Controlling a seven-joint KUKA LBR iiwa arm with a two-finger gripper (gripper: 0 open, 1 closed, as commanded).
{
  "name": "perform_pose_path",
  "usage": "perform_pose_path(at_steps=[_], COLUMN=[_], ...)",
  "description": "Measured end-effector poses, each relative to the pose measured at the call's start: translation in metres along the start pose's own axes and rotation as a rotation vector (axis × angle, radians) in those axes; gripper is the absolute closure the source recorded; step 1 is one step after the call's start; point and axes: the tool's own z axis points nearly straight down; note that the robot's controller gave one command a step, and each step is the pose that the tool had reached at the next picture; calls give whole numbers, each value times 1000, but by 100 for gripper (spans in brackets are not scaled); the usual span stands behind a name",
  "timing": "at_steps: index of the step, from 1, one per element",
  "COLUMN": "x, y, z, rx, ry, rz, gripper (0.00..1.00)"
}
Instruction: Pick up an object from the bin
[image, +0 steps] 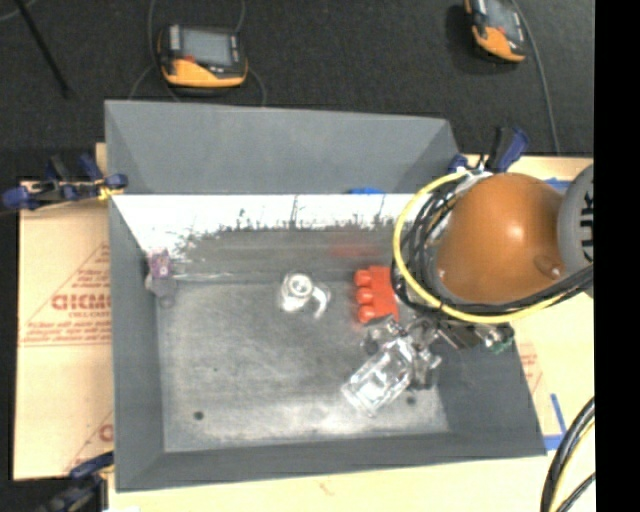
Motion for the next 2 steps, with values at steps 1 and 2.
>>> perform_pose_path(at_steps=[1,2], x=[-2,9], y=[-6,-27], z=[-81,-26], rx=[1,-10], ry=[-1,8], rz=[-12,-230], gripper=[100,100])
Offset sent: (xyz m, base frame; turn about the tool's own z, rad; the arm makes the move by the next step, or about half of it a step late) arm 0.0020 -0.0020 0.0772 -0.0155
